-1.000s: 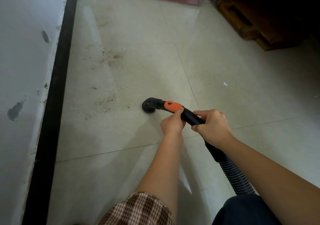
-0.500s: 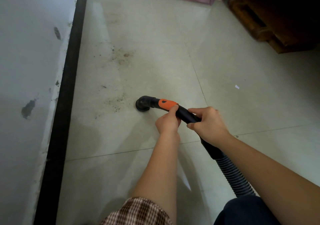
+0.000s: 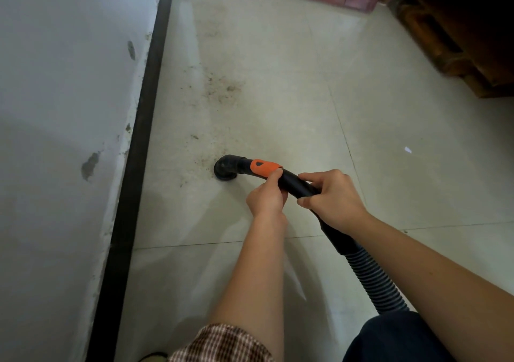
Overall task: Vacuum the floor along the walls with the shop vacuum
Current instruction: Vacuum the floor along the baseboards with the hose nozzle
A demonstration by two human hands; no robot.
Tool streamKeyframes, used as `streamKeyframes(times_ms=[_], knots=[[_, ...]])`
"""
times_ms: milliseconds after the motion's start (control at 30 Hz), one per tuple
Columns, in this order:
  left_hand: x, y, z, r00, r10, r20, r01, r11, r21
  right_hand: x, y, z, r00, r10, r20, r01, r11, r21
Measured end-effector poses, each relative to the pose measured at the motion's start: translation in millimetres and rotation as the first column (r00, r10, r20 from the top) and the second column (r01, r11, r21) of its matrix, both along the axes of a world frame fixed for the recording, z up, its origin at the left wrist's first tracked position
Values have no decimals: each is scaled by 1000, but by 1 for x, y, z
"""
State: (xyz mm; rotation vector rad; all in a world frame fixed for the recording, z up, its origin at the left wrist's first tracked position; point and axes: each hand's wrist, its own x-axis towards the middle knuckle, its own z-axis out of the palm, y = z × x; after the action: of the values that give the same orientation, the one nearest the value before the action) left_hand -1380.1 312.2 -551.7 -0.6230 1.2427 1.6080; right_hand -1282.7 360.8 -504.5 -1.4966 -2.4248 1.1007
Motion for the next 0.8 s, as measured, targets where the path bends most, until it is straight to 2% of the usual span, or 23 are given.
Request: streamKeyframes(times_ms=[800], knots=[[-58, -63, -7, 985, 169, -45, -171, 984, -48, -65, -42, -12, 964, 266, -21, -266, 964, 3]])
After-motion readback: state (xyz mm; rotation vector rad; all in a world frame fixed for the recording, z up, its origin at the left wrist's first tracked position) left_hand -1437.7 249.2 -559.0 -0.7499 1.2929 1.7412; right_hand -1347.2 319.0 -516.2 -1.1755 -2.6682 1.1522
